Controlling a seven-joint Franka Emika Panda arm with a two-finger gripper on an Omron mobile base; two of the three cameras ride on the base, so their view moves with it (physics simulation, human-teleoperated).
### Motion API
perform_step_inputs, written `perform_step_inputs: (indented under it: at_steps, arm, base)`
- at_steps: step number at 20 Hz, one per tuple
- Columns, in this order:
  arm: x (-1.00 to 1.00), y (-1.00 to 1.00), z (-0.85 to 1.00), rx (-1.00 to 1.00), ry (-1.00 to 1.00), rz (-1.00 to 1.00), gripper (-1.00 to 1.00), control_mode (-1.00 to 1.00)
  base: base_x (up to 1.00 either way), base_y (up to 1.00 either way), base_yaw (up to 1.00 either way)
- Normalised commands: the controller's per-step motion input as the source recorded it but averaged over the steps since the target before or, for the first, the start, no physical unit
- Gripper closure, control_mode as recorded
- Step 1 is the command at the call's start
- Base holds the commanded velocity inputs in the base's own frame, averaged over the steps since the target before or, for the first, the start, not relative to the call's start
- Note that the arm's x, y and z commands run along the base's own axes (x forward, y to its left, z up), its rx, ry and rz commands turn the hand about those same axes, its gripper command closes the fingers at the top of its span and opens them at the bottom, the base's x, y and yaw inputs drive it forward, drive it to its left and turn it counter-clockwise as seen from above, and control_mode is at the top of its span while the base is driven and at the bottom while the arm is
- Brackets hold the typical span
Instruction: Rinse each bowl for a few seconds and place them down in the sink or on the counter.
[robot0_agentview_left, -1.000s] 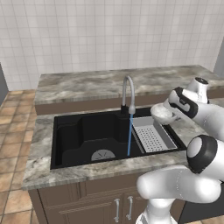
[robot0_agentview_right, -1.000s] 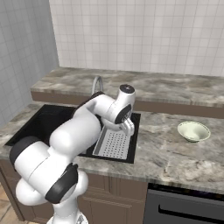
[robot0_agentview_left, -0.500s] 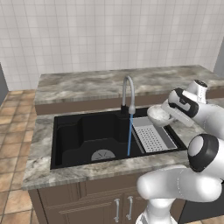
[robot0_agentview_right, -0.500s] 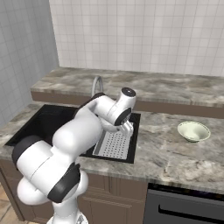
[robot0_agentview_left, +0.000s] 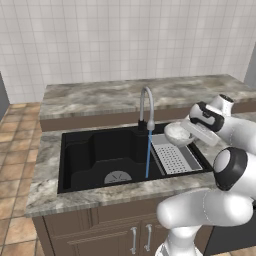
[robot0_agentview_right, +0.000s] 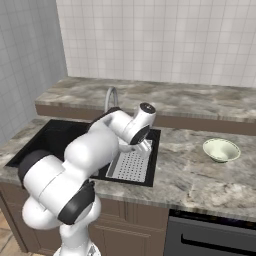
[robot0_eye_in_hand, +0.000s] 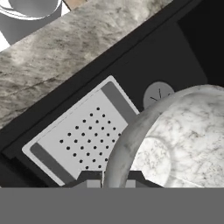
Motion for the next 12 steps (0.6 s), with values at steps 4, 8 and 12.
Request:
perform_step_inputs:
  at_steps: [4,8,12]
  arm:
    - [0.06,0.18,-0.21,0.02,0.00,0.05,1.00,-1.00]
    - [0.08,0.23,-0.18,0.01,0.00,0.05,1.00,-1.00]
    - [0.17,0.14,-0.20,0.01,0.01,0.07,1.00,-1.00]
  base:
    - [0.00,0.00,0.00]
    - [0.00,0.00,0.00]
    - [0.00,0.00,0.00]
